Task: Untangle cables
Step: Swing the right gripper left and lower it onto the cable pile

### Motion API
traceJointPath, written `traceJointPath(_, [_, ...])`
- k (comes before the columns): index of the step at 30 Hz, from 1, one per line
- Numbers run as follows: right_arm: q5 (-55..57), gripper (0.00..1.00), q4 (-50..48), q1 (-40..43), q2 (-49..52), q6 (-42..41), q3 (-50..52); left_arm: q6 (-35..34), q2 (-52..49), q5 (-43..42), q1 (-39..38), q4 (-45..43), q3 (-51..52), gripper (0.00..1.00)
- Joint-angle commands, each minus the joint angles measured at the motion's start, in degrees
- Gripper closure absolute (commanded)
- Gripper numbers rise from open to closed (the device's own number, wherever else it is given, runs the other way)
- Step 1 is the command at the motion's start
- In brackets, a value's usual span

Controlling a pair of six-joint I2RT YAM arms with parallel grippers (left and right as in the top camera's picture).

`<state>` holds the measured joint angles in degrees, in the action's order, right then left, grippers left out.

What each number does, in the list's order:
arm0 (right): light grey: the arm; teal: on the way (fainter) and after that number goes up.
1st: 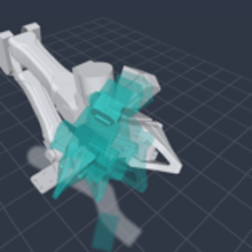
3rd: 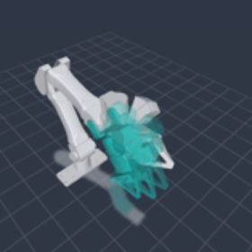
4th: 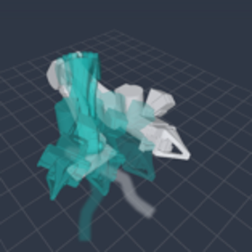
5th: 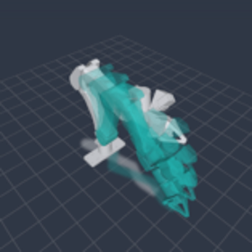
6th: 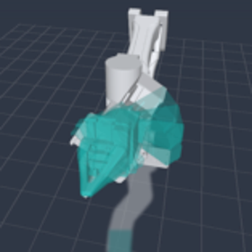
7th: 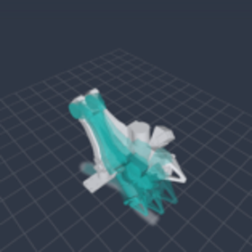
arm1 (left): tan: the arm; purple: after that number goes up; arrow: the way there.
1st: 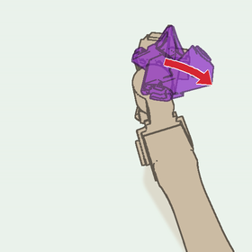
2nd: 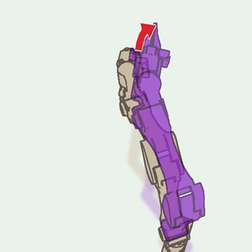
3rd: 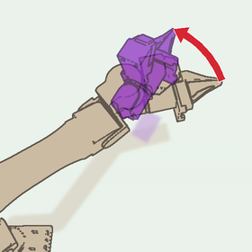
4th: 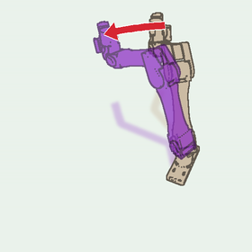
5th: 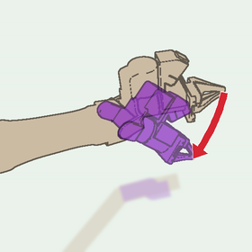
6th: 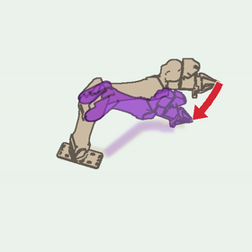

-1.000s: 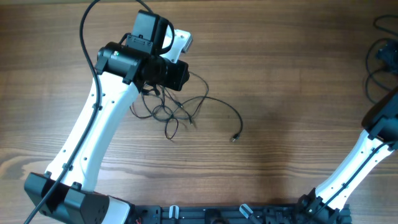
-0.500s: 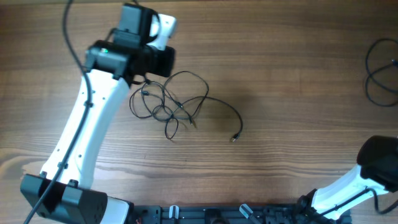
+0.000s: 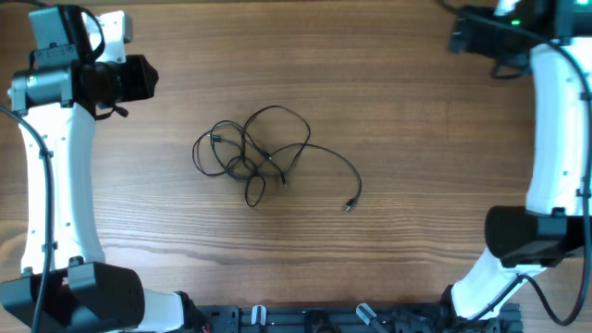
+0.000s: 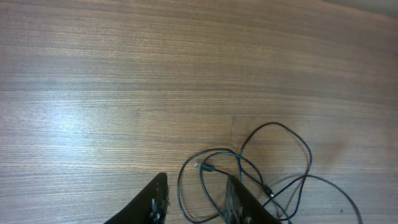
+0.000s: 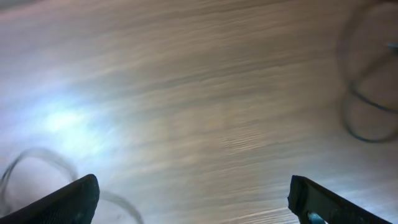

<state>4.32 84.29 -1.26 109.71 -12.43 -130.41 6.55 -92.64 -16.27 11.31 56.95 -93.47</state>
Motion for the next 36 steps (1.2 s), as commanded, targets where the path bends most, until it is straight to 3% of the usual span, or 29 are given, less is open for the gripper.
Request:
traceJointPath(1, [-7.1, 0.00, 0.4, -7.2, 0.3, 5.0, 0.0, 0.7, 1.5, -3.2, 0.7, 0.5, -0.3, 0.68])
traceJointPath(4, [-7.6, 0.00, -0.1, -12.7, 0.6, 5.2, 0.4, 3.8, 1.3, -6.2, 0.7, 1.7, -0.3, 0.65])
traceJointPath(13, [-10.9, 0.00, -5.0, -23.1, 0.7, 8.2, 6.9, 4.0, 1.0, -6.3, 0.7, 2.4, -0.3, 0.61])
traceJointPath(16, [-13.4, 0.00, -6.1, -24.4, 0.7, 10.8, 8.3, 4.7, 1.0, -7.3, 0.7, 2.9, -0.3, 0.59])
traceJointPath(24, [-27.5, 0.00, -13.3, -25.0, 0.7, 18.6, 17.3, 14.7, 1.0, -13.3, 0.7, 5.7, -0.3, 0.57])
traceJointPath(28, [-30.1, 0.00, -18.7, -25.4, 0.7, 18.6, 23.4, 21.5, 0.8, -17.6, 0.7, 7.6, -0.3, 0.57])
traceJointPath(36, [-32.1, 0.00, -26.2, -29.4, 0.8, 18.4, 29.2, 23.2, -4.2, -17.7, 1.0, 7.0, -0.3, 0.56])
